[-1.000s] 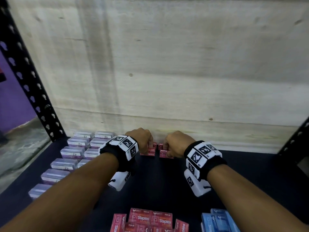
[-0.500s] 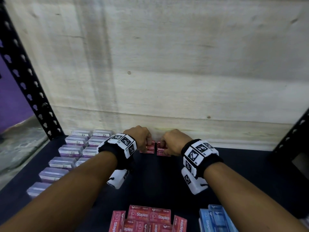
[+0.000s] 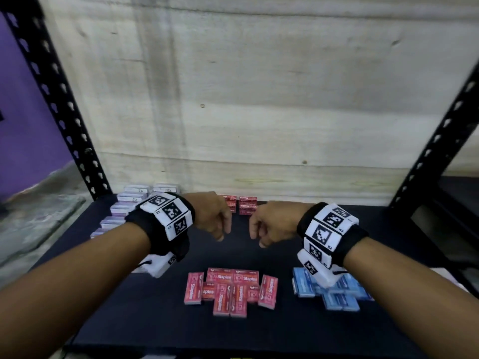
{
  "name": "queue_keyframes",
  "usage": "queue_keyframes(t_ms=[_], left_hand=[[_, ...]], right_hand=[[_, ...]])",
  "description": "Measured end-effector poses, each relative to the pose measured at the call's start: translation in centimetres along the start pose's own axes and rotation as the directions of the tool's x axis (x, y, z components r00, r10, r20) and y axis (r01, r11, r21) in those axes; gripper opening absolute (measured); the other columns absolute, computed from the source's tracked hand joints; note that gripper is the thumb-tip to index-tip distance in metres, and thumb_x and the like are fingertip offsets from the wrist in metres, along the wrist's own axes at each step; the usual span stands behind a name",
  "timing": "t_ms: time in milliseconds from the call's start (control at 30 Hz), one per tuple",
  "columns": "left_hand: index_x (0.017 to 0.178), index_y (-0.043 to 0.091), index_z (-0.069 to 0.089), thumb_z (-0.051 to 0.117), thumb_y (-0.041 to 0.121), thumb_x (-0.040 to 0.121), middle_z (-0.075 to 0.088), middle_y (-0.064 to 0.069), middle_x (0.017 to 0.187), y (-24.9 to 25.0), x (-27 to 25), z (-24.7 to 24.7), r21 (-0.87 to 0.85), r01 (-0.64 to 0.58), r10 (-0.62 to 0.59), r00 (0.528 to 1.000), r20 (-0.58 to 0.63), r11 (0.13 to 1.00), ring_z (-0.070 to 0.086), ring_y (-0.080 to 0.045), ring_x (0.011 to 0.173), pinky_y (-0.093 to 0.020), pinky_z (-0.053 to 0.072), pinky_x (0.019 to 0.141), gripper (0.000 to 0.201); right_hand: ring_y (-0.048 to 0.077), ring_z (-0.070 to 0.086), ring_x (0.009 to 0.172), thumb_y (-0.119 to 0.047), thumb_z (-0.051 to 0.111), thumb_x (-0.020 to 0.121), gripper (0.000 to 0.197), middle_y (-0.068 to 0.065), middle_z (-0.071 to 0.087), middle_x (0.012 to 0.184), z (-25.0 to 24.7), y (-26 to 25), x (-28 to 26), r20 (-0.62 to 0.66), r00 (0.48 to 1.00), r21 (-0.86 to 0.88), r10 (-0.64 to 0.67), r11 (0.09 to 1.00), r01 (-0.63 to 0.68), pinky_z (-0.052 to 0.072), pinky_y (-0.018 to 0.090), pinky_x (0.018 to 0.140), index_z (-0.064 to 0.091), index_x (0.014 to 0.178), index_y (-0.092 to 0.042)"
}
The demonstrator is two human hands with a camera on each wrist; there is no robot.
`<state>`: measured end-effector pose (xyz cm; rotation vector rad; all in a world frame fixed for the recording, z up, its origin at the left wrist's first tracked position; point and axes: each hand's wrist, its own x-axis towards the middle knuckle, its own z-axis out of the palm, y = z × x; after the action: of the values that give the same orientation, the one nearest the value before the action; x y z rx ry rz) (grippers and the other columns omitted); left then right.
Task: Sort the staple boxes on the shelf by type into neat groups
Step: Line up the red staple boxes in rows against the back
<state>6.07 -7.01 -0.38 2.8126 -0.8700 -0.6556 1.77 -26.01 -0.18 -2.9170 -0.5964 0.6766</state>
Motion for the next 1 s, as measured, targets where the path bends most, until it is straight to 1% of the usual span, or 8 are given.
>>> queue_keyframes(t_ms=[100,167,300,433,533,633,733,1000], left_hand=[[0.099,0.024,0.075,0.076,0.016,0.079,0.074,0.008,0.092,0.0,-1.8,1.3,-0.005,-0.029,0.029,0.997,0.074,1.000,0.062,0.006,0.076,-0.006,0.043,0.068,0.021],[0.102,0.028,0.075,0.077,0.017,0.079,0.070,0.012,0.093,-0.1,-3.1,2.0,0.037,-0.033,0.029,0.994,0.105,0.999,0.063,0.001,0.085,-0.013,0.045,0.076,0.026],[0.115,0.036,0.069,0.075,0.018,0.082,0.063,0.017,0.096,-0.2,-5.5,3.3,0.189,-0.097,0.066,0.984,0.166,0.977,0.060,-0.004,0.093,-0.019,0.042,0.077,0.038],[0.130,0.043,0.058,0.069,0.013,0.085,0.057,0.008,0.137,-0.7,-6.8,4.7,0.291,-0.170,0.116,0.974,0.193,0.941,0.053,-0.013,0.123,-0.031,0.044,0.102,0.055],[0.135,0.042,0.054,0.066,0.010,0.087,0.048,0.014,0.146,-1.0,-7.3,5.5,0.303,-0.216,0.158,0.966,0.205,0.928,0.047,-0.012,0.131,-0.032,0.038,0.109,0.059],[0.134,0.039,0.056,0.068,0.012,0.086,0.046,0.016,0.146,-1.3,-7.6,5.7,0.287,-0.249,0.198,0.960,0.196,0.925,0.047,-0.010,0.131,-0.027,0.036,0.109,0.056],[0.132,0.041,0.057,0.071,0.021,0.086,0.052,0.015,0.142,-1.5,-7.7,5.8,0.313,-0.216,0.165,0.970,0.180,0.925,0.052,-0.013,0.126,-0.032,0.041,0.106,0.052],[0.112,0.025,0.067,0.078,0.024,0.078,0.068,0.004,0.102,-1.5,-7.8,5.4,0.299,-0.135,0.094,0.984,0.148,0.945,0.061,-0.013,0.089,-0.025,0.046,0.077,0.036]], right_hand=[[0.006,0.057,0.085,-0.020,0.074,0.086,0.026,-0.013,0.063,0.091,1.0,-1.1,-1.7,0.053,0.997,-0.031,-0.062,0.997,0.064,0.041,0.019,0.072,0.071,0.112,-0.023],[0.005,0.057,0.085,-0.019,0.073,0.087,0.026,-0.011,0.065,0.097,1.7,-1.7,-2.7,0.091,0.992,-0.038,-0.090,0.995,0.094,0.041,0.018,0.070,0.070,0.113,-0.025],[0.004,0.056,0.084,-0.018,0.072,0.088,0.032,-0.011,0.064,0.105,3.4,-2.5,-4.2,0.149,0.982,-0.056,-0.115,0.991,0.125,0.038,0.016,0.065,0.068,0.117,-0.030],[0.015,0.058,0.110,-0.016,0.072,0.088,0.037,-0.008,0.057,0.130,4.8,-2.6,-5.1,0.167,0.981,-0.070,-0.101,0.991,0.114,0.046,0.028,0.086,0.066,0.120,-0.034],[0.015,0.056,0.114,-0.015,0.072,0.088,0.038,-0.008,0.053,0.136,5.3,-2.4,-5.4,0.149,0.984,-0.053,-0.100,0.993,0.109,0.044,0.026,0.087,0.067,0.121,-0.034],[0.011,0.054,0.109,-0.017,0.072,0.088,0.035,-0.008,0.052,0.138,5.5,-2.2,-5.4,0.136,0.986,-0.050,-0.098,0.993,0.106,0.038,0.022,0.080,0.067,0.119,-0.033],[0.006,0.051,0.097,-0.018,0.073,0.088,0.033,-0.008,0.055,0.135,5.6,-2.1,-5.3,0.127,0.987,-0.042,-0.096,0.994,0.102,0.033,0.015,0.069,0.068,0.117,-0.032],[0.001,0.056,0.082,-0.018,0.077,0.085,0.031,-0.013,0.065,0.107,5.3,-2.0,-4.8,0.153,0.984,-0.021,-0.088,0.996,0.092,0.039,0.012,0.066,0.068,0.114,-0.027]])
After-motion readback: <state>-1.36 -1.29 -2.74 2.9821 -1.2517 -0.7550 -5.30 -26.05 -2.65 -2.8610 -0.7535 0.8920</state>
